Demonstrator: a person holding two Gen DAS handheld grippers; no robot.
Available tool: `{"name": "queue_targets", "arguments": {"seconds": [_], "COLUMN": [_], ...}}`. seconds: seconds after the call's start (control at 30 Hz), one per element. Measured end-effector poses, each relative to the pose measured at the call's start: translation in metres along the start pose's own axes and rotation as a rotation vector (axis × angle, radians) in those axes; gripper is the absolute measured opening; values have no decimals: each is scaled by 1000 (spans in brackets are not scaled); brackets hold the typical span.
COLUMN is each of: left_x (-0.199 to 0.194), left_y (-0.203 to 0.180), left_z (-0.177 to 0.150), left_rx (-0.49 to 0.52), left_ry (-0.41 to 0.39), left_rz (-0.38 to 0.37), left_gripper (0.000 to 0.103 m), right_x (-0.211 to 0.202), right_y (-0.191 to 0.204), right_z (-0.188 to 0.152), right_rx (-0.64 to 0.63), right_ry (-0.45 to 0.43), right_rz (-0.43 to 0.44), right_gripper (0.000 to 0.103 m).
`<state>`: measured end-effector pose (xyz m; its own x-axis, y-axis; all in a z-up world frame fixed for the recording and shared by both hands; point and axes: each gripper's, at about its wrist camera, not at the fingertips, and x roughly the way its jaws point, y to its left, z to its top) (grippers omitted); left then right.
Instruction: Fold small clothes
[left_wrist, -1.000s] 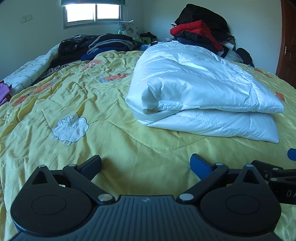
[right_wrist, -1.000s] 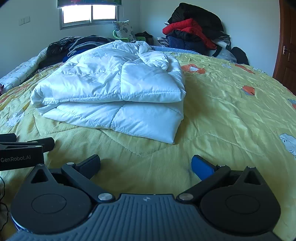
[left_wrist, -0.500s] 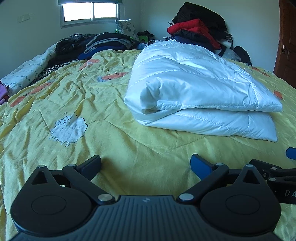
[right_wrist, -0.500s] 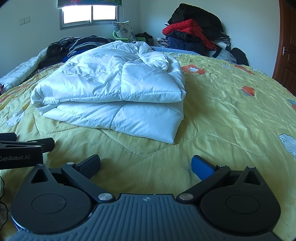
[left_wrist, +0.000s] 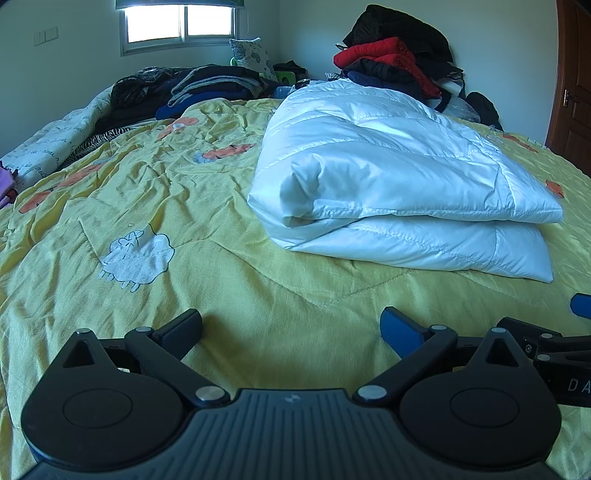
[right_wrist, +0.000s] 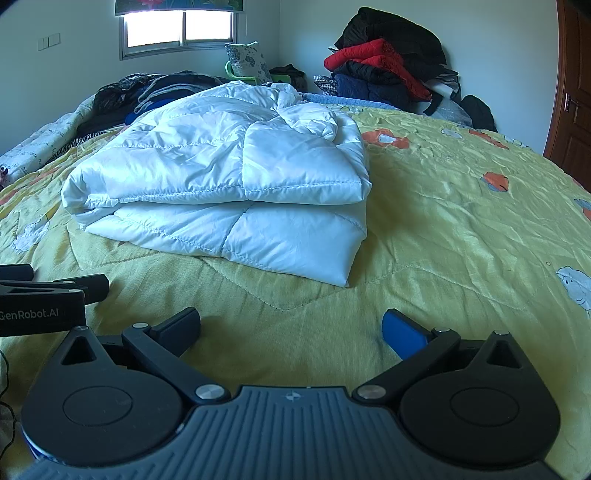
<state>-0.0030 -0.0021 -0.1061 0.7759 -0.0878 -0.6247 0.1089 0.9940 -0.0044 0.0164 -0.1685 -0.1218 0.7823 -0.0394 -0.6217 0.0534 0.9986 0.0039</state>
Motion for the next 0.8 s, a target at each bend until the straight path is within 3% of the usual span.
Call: {"name": "queue_targets", "arguments": {"seconds": [0.8], "left_x": [0], "left_y": [2], "left_z": [-2], "left_rx": [2], "left_ry": [-8], "left_rz": [-4], "left_gripper": [103], "right_x": [0], "right_y": [1], "right_z": [0], "right_rx": [0], "right_ry": [-1], "right_rz": [-1], "right_gripper": [102]}}
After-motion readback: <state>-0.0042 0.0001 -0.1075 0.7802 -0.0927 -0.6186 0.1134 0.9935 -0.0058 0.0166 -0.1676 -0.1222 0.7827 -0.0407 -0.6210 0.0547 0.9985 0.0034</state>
